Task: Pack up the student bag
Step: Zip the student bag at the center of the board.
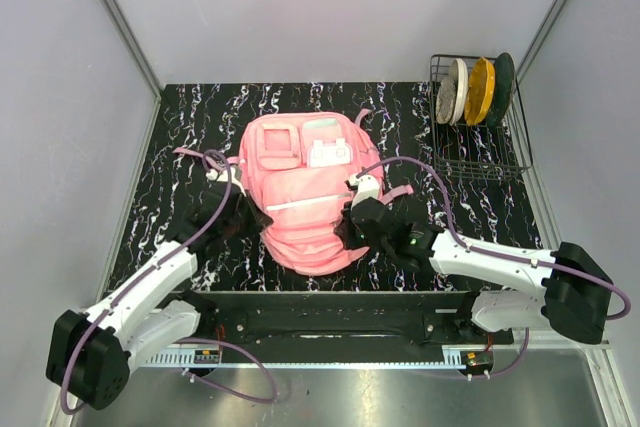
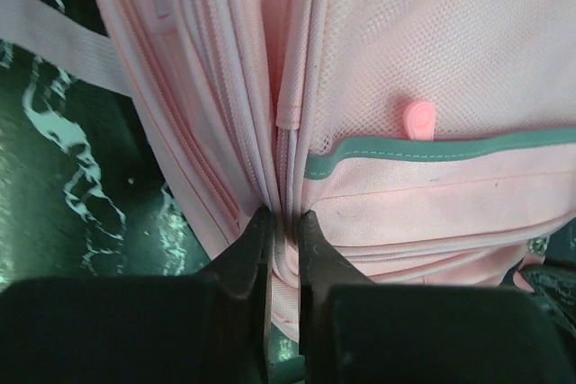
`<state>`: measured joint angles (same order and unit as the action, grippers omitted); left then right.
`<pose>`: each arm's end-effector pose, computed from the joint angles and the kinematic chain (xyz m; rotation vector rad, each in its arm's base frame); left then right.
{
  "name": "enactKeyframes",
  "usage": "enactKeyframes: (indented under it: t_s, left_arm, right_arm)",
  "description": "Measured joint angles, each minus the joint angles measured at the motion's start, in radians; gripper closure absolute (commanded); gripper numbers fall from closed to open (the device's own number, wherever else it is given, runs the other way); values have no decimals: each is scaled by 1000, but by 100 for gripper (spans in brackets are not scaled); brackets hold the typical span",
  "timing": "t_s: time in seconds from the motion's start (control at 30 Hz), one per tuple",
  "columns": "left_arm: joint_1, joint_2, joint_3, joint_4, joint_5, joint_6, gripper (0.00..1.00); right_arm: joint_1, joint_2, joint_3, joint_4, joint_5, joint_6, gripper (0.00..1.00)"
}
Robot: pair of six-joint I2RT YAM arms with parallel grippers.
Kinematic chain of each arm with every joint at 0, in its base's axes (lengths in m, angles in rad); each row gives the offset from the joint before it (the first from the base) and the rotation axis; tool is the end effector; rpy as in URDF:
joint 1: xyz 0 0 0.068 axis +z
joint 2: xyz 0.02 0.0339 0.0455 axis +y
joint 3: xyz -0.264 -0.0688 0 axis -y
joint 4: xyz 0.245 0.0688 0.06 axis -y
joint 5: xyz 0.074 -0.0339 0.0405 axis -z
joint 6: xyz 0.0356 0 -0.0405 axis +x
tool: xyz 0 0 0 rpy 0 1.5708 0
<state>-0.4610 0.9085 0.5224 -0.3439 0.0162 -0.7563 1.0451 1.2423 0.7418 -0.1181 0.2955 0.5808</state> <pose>0.1689 -0.0845 0.2119 -0.3426 2.3623 -0.6260 0.1428 0.2254 0.2358 -0.3445 2.1968 0.6036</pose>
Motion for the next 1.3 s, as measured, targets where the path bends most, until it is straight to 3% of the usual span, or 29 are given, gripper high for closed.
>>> enactKeyframes:
  t_s: [0.27, 0.5, 0.8, 1.3]
  left_arm:
    - [175, 91, 119, -73, 121, 216, 100]
    - [215, 180, 192, -122, 181, 339, 100]
    - [251, 178, 207, -141, 191, 397, 100]
    - [285, 182, 229, -166, 249, 431, 100]
  right_arm:
    - [2, 2, 0, 35, -80, -20, 100]
    - [3, 24, 0, 41, -75, -29, 100]
    - [-10, 22, -7, 8, -22, -27, 100]
    - [-158, 22, -8, -6, -81, 9, 100]
